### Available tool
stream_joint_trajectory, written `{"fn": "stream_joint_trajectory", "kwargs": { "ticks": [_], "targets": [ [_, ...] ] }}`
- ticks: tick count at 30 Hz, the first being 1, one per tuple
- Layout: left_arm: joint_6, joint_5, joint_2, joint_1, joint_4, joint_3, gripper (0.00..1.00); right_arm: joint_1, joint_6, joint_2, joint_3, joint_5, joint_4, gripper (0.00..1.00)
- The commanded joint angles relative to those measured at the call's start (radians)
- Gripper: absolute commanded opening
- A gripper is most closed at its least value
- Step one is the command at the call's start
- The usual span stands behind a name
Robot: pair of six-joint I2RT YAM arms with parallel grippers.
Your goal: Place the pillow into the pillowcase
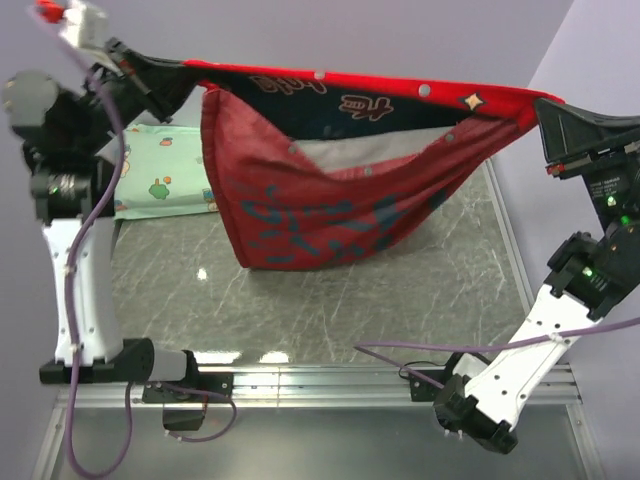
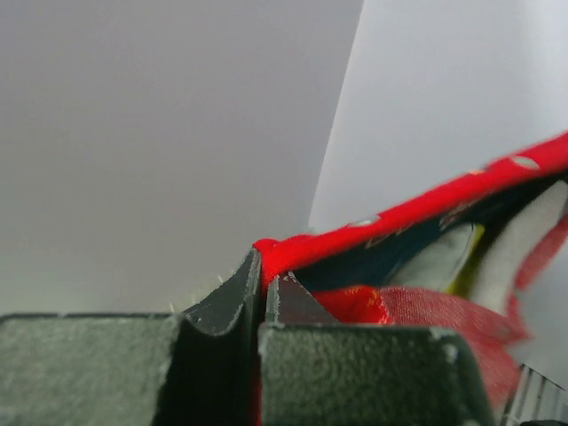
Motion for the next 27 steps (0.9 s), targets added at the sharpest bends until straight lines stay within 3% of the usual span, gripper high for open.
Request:
{"fn": "stream_joint_trajectory", "kwargs": {
  "ticks": [1,6,10,13,17,19,20,23,26,27],
  "targets": [
    [0.038,-0.082,-0.004,0.02,0.033,0.021,0.0,-0.023,-0.01,0.03,0.053,0.126,0.028,0.0],
    [-0.017,-0.16,-0.032,0.02,0.171,-0.05,0.0,-0.023,-0.029,0.026,0.046,0.181,0.044,0.0],
    [0.023,-0.145,0.123,-0.038,0.167,-0.023,0.0,0.053,-0.161,0.074,0.038,0.256,-0.043,0.0],
    [-0.007,-0.086,0.328,-0.082,0.232,0.077,0.0,0.13,-0.246,0.145,0.03,0.328,-0.054,0.0],
    [-0.092,-0.137,0.61,-0.134,0.264,0.4,0.01,0.167,-0.298,0.248,0.087,0.404,-0.05,0.0],
    [-0.098,-0.181,0.689,-0.151,0.332,0.45,0.0,0.167,-0.301,0.295,0.141,0.433,-0.03,0.0],
    [-0.104,-0.247,0.689,-0.164,0.46,0.412,0.0,0.167,-0.301,0.306,0.153,0.462,-0.012,0.0],
    [-0.108,-0.419,0.671,-0.182,0.687,0.347,0.0,0.164,-0.309,0.371,0.263,0.518,0.006,0.0],
    [-0.063,-0.516,0.756,-0.188,0.766,0.503,0.0,0.146,-0.299,0.473,0.491,0.546,-0.024,0.0],
    [-0.046,-0.583,0.799,-0.193,0.822,0.543,0.0,0.132,-0.301,0.505,0.647,0.578,-0.046,0.0]
  ]
}}
